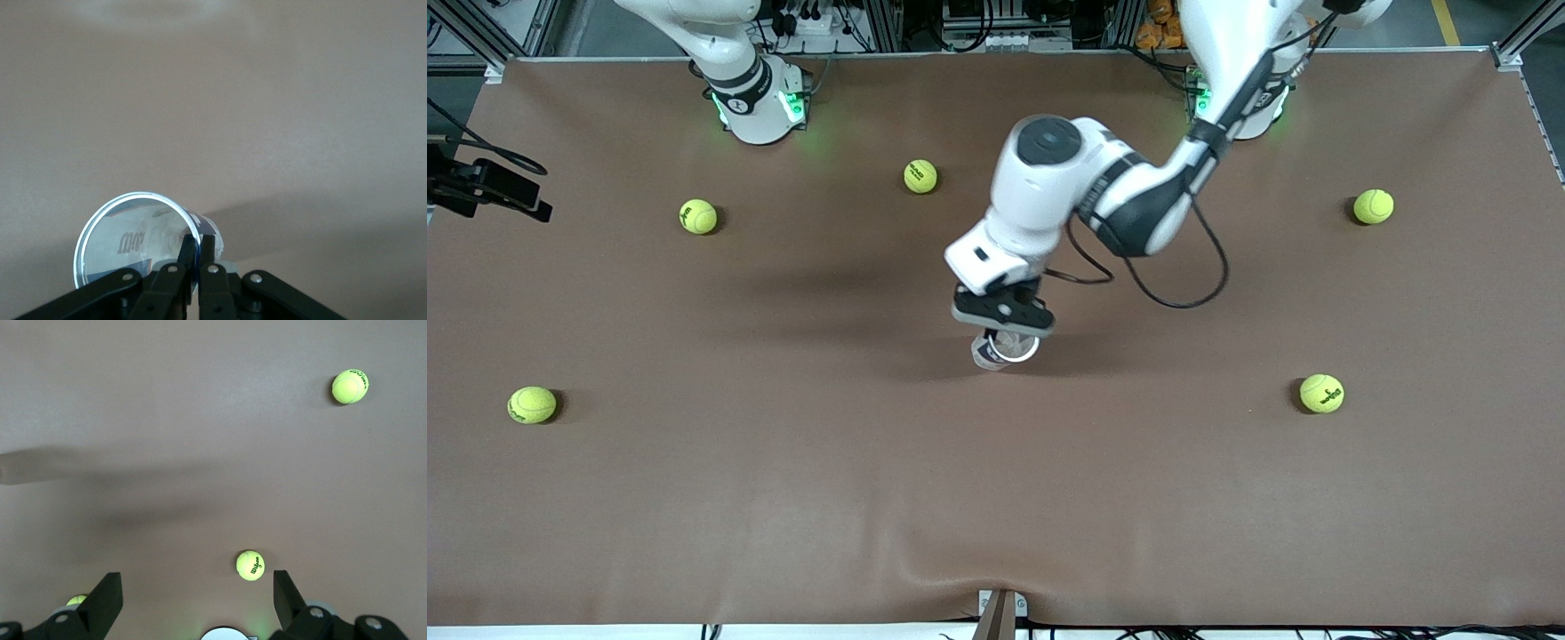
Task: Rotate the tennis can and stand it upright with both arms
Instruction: 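Stand the can upright on the table with the left gripper, then open the left gripper and lift it off the can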
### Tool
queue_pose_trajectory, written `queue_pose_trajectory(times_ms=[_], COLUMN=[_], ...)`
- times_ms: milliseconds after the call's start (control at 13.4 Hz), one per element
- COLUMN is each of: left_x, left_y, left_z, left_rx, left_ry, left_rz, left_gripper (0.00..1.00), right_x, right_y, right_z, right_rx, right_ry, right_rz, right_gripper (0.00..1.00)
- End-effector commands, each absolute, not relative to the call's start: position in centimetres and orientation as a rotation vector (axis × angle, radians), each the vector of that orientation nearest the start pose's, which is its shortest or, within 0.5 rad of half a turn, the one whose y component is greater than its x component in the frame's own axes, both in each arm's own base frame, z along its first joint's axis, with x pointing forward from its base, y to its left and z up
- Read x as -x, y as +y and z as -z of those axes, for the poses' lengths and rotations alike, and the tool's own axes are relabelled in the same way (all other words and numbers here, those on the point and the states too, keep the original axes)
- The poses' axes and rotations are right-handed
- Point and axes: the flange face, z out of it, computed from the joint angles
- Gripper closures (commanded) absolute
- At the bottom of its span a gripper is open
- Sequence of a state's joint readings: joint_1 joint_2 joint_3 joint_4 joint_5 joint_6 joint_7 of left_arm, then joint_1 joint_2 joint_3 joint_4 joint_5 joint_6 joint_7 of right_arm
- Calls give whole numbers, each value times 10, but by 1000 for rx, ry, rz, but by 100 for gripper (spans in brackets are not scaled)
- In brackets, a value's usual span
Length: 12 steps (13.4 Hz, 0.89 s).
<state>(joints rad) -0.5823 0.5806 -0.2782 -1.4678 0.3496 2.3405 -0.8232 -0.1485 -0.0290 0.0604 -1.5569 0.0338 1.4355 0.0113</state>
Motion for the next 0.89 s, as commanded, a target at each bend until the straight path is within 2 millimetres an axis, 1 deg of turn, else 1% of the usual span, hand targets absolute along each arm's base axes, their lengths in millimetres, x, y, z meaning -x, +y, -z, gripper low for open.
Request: queue_pose_trajectory(times_ms=[0,149,223,298,447,596,745,819], left_x=[-494,-489,-487,-488,-485,-486,-491,-493], left_y=[-549,-554,-555,-555,-554,-554,-543,-535], left_z=[-362,-350,-349,-348,-354,-384,-423,-438], left_rx=[3127,3085,3075,3081,3063,3044,3013,3018], left_ry=[312,322,336,324,314,288,216,179], left_rz=[614,651,663,655,633,644,629,620], left_gripper=[100,100,25,0,0,0,0,0], right_x=[-525,-525,-525,-525,-525,-523,-524,-525], right_y=[-43,-43,-43,-44,-46,-45,-42,-42], right_z=[-642,-643,-643,-643,-643,-643,-643,-642], right_rx=[3105,3105,3105,3105,3104,3104,3103,3103], right_ry=[172,172,172,174,179,179,172,172], right_rz=[-137,-135,-135,-135,-135,-144,-144,-137], right_gripper=[0,0,0,0,0,0,0,0])
